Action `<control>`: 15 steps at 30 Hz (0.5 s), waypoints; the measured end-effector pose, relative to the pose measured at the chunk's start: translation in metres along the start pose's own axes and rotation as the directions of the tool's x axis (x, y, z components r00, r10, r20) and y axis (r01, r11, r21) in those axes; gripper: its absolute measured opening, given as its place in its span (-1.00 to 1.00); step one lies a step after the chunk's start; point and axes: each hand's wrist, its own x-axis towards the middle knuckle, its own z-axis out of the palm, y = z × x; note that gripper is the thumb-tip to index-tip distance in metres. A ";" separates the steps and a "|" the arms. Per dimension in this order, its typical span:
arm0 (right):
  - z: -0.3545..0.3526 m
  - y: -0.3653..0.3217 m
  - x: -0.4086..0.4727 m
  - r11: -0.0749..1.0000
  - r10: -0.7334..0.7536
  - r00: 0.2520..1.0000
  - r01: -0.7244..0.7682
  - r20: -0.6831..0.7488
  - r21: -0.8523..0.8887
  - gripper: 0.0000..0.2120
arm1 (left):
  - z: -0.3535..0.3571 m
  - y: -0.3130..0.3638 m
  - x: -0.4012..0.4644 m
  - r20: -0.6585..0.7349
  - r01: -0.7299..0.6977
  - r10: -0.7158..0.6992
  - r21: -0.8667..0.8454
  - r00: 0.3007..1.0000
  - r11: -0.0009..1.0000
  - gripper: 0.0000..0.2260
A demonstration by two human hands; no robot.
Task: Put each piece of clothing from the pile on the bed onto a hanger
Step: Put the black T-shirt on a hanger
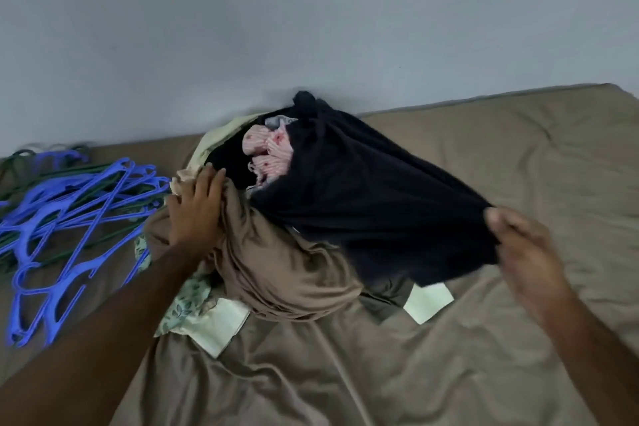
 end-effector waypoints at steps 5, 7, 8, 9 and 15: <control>-0.069 0.093 -0.018 0.813 0.296 0.917 -0.389 -0.268 -0.433 -0.79 | 0.007 0.032 -0.055 -0.164 -0.420 0.437 0.129 0.885 0.898 -0.24; -0.039 0.075 -0.005 0.907 0.192 0.949 -0.270 -0.251 -0.325 -0.64 | 0.015 0.054 -0.079 -0.216 -0.666 0.672 0.109 0.709 0.738 -0.36; -0.017 0.067 0.005 0.941 0.109 0.977 -0.161 -0.181 -0.299 -0.66 | 0.020 0.066 -0.087 -0.180 -0.769 0.779 0.136 0.601 0.624 -0.35; 0.010 0.058 0.021 0.952 0.054 0.997 -0.068 -0.057 -0.297 -0.67 | 0.025 0.077 -0.092 -0.114 -0.835 0.852 0.168 0.512 0.524 -0.32; 0.064 0.119 0.064 0.415 0.348 0.924 0.003 0.161 -0.910 -0.04 | 0.062 0.125 -0.077 0.253 -0.864 0.834 0.271 0.490 0.425 -0.19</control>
